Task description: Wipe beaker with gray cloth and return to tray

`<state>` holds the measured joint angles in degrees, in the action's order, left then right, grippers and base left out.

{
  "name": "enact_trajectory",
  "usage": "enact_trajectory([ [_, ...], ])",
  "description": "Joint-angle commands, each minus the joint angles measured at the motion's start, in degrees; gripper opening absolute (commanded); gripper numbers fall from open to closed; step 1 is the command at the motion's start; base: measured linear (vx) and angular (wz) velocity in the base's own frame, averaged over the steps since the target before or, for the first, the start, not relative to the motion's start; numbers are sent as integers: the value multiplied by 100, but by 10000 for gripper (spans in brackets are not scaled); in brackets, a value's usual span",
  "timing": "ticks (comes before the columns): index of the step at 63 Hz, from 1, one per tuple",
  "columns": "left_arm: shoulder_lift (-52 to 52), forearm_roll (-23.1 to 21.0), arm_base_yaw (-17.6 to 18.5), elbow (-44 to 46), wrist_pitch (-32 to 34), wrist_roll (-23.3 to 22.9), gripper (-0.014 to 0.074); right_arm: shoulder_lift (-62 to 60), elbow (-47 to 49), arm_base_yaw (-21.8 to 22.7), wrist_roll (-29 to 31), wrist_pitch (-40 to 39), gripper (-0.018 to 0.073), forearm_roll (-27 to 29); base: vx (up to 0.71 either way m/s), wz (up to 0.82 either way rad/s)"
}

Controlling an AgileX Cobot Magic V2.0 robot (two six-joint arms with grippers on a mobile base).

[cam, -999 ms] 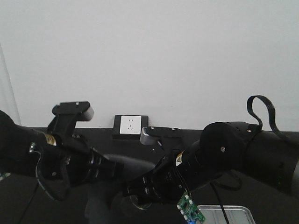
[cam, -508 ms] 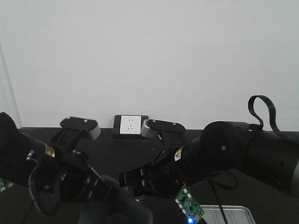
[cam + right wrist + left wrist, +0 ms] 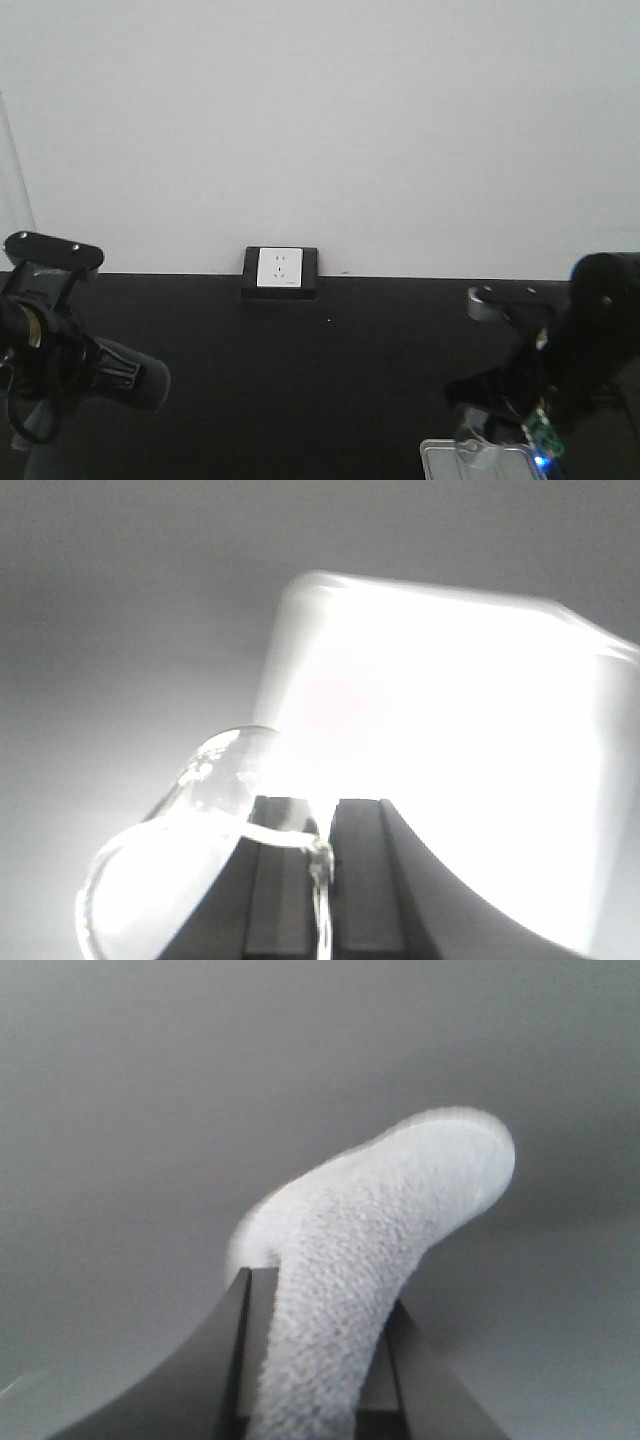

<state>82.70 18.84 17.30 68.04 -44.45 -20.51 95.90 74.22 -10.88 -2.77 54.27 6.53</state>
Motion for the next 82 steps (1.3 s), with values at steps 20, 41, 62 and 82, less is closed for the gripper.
enact_trajectory([
  [20,508,154,-34,-1100,1056,-121,75,-158,-495,704,628,-277,-11,59,0,0],
  [41,708,149,-34,-1074,653,-155,517,303,-495,704,677,-194,-11,321,0,0],
  [62,-279,-70,-34,-1074,1135,-170,694,679,-478,704,864,-268,-11,457,0,0],
  [82,-1322,-595,-34,-1074,1126,-80,614,771,-478,704,1256,-272,25,621,0,0],
])
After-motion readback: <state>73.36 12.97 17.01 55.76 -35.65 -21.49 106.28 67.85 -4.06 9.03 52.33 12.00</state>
